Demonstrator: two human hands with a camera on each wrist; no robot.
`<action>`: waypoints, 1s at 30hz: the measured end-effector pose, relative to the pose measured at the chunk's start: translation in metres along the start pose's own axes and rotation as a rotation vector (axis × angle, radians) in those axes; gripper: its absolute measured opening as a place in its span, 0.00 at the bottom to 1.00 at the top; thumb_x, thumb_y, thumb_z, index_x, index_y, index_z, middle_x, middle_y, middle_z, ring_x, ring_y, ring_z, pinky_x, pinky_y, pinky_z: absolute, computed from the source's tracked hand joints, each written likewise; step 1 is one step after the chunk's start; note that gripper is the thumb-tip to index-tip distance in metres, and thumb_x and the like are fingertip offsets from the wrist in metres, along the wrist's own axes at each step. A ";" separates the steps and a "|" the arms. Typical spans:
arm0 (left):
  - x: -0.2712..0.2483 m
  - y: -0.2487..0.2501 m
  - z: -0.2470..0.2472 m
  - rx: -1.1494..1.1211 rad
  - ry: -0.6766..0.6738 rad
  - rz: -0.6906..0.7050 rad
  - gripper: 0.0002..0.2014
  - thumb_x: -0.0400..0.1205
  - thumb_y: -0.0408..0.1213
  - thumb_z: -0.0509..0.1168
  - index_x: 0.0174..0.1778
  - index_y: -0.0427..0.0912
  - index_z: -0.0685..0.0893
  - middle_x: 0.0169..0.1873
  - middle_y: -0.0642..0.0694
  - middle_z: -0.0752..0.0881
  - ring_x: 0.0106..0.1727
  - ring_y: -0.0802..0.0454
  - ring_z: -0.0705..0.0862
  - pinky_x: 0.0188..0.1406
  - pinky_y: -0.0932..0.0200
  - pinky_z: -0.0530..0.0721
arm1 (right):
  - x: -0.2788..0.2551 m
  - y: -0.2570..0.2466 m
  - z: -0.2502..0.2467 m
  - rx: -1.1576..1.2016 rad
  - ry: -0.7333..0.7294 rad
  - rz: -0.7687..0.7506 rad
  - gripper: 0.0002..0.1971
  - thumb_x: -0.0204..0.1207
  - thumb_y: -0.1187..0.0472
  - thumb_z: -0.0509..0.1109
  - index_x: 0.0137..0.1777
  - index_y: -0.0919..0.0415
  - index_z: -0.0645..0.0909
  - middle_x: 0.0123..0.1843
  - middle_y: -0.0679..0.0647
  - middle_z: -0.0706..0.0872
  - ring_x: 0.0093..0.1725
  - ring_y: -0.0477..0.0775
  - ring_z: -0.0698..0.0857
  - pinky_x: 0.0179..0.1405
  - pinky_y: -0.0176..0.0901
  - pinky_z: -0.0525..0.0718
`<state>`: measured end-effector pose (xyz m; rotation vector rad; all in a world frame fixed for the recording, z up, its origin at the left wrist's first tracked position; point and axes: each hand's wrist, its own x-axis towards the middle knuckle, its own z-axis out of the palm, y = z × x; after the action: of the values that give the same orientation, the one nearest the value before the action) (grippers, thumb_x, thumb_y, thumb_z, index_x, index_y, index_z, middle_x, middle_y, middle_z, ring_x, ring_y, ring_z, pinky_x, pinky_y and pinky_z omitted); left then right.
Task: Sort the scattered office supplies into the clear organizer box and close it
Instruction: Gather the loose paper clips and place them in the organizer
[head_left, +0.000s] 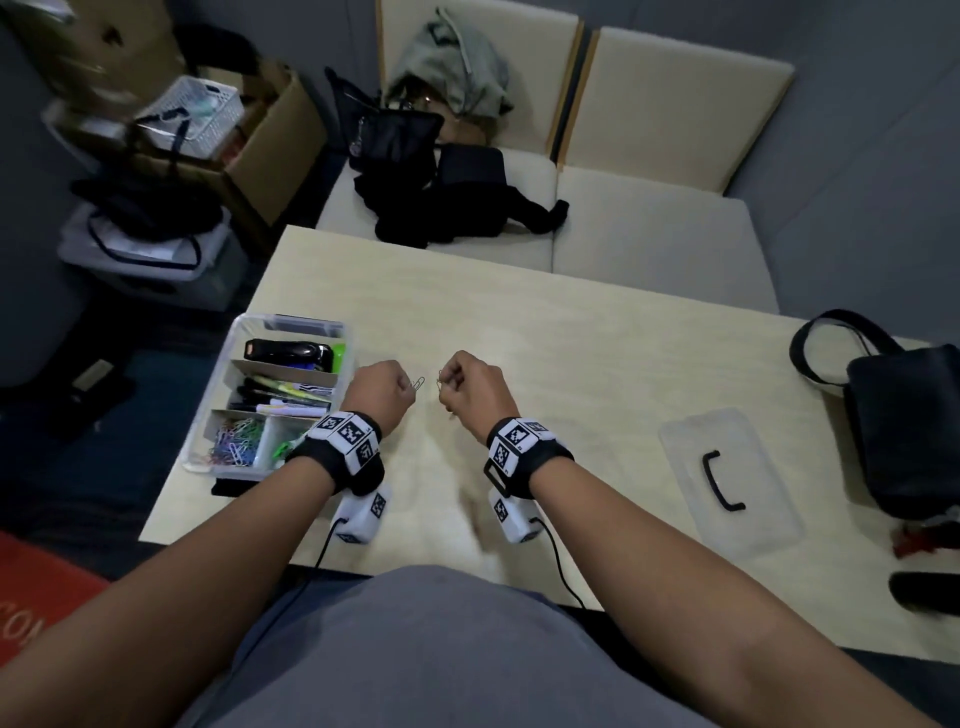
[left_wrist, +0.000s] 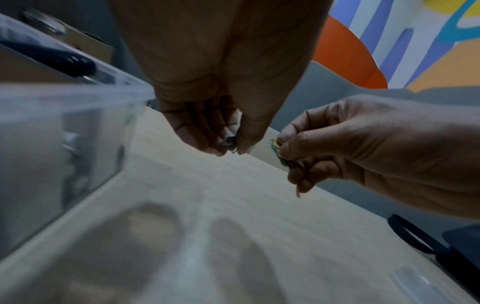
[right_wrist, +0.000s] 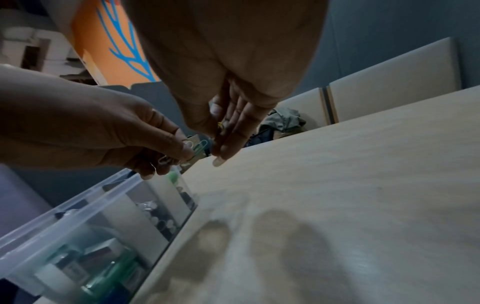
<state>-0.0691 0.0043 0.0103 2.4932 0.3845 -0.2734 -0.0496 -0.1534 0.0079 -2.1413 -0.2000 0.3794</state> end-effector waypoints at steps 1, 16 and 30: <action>-0.001 -0.008 -0.008 -0.008 0.016 -0.014 0.05 0.76 0.32 0.64 0.36 0.38 0.82 0.37 0.37 0.88 0.45 0.37 0.85 0.44 0.50 0.84 | 0.002 -0.007 0.006 -0.007 -0.011 -0.017 0.04 0.71 0.67 0.67 0.43 0.58 0.79 0.34 0.54 0.85 0.32 0.60 0.86 0.29 0.58 0.88; -0.047 -0.138 -0.092 -0.054 0.240 -0.282 0.07 0.77 0.32 0.63 0.33 0.39 0.82 0.31 0.37 0.85 0.40 0.36 0.84 0.45 0.49 0.85 | 0.010 -0.073 0.096 -0.092 -0.150 -0.162 0.06 0.72 0.69 0.69 0.44 0.58 0.79 0.35 0.53 0.85 0.36 0.57 0.85 0.41 0.56 0.87; -0.044 -0.167 -0.104 0.290 0.010 -0.217 0.06 0.81 0.34 0.66 0.47 0.34 0.82 0.46 0.33 0.84 0.47 0.34 0.85 0.39 0.51 0.79 | 0.012 -0.113 0.145 -0.178 -0.209 -0.179 0.05 0.72 0.70 0.68 0.45 0.60 0.79 0.39 0.57 0.86 0.39 0.57 0.84 0.43 0.53 0.85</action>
<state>-0.1551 0.1869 0.0175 2.7378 0.6626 -0.4306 -0.0882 0.0264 0.0221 -2.2338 -0.5598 0.4956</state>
